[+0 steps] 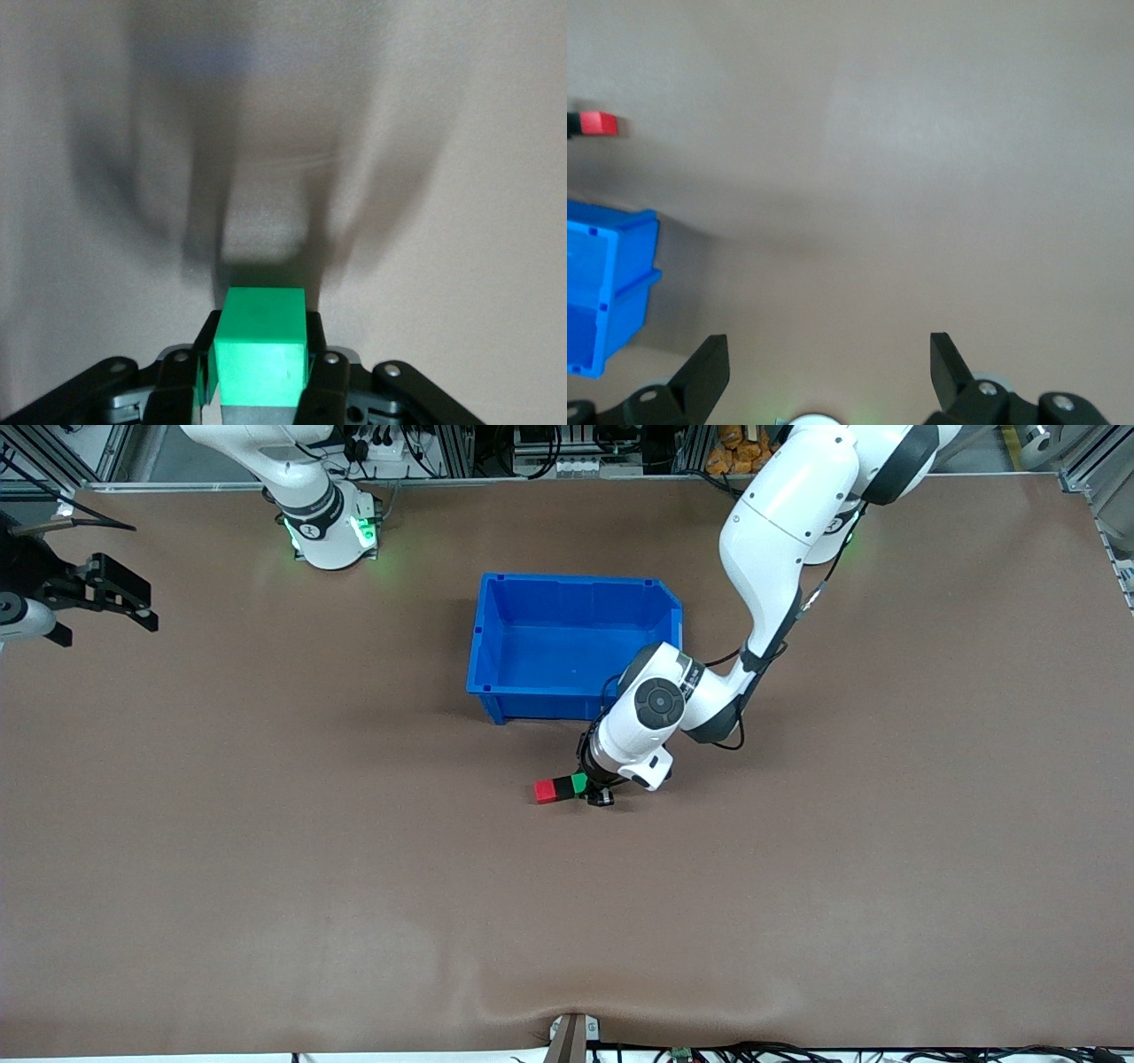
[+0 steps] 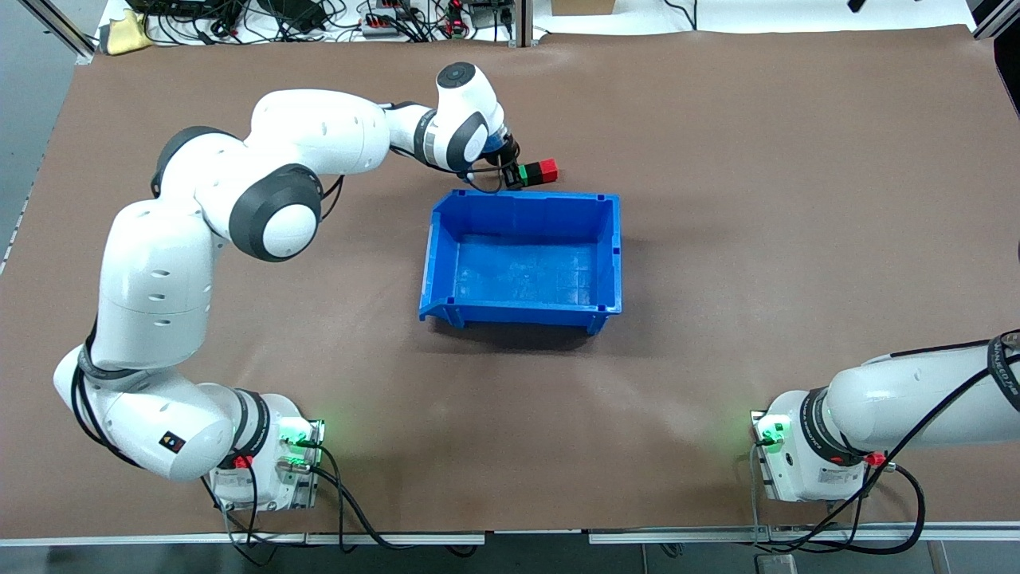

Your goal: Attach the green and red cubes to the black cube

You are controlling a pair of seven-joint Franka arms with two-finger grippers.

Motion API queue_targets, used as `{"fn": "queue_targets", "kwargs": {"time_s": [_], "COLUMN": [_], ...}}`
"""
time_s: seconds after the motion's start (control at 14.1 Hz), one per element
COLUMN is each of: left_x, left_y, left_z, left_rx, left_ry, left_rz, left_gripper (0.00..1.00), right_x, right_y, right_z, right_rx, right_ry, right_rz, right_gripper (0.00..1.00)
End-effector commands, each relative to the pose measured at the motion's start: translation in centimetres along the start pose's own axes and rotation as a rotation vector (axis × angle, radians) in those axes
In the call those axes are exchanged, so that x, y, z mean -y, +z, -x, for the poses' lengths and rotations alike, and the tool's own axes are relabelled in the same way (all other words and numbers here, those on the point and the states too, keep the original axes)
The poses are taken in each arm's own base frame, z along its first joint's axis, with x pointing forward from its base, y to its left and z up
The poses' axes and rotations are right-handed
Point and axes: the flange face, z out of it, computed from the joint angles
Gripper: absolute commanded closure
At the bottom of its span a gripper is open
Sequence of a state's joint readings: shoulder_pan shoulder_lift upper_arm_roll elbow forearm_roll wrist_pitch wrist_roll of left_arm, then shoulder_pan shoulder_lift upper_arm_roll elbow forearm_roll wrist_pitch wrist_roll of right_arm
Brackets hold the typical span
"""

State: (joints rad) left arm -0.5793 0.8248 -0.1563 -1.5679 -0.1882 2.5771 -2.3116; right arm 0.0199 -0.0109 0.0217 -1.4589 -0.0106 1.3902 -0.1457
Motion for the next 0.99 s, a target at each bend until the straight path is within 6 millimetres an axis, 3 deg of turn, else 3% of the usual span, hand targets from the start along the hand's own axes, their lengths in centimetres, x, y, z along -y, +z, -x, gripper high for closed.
{"fn": "queue_targets", "kwargs": {"time_s": [0.0, 0.21, 0.43, 0.64, 0.78, 0.92], "left_x": [2.5, 0.6, -3.9, -6.2, -9.4, -11.1], "left_y": [2.2, 0.5, -3.6, -9.2, -14.1, -18.3], "left_z": [-0.8, -1.1, -0.9, 0.1, -1.8, -2.6], "left_rx": [-0.043, -0.063, -0.069, -0.183, -0.183, -0.174], "left_ry": [-0.009, 0.002, -0.009, 0.101, 0.126, 0.274], "left_rz": [-0.032, -0.012, 0.028, 0.101, 0.158, 0.19], "left_gripper": [0.01, 0.0, 0.0, 0.0, 0.0, 0.0], "right_x": [-1.3, -4.7, -4.5, -4.3, -4.3, -4.3], "right_y": [-1.5, -0.9, -1.1, -1.1, -1.0, -0.9], "right_z": [-0.1, 0.5, 0.8, 1.0, 1.1, 1.1], "right_rx": [-0.008, 0.008, 0.01, 0.018, 0.028, 0.031], "right_ry": [0.016, 0.083, 0.083, 0.08, 0.08, 0.078], "right_rz": [0.065, 0.045, 0.012, 0.004, 0.001, 0.0], "right_gripper": [0.0, 0.0, 0.0, 0.0, 0.0, 0.0]}}
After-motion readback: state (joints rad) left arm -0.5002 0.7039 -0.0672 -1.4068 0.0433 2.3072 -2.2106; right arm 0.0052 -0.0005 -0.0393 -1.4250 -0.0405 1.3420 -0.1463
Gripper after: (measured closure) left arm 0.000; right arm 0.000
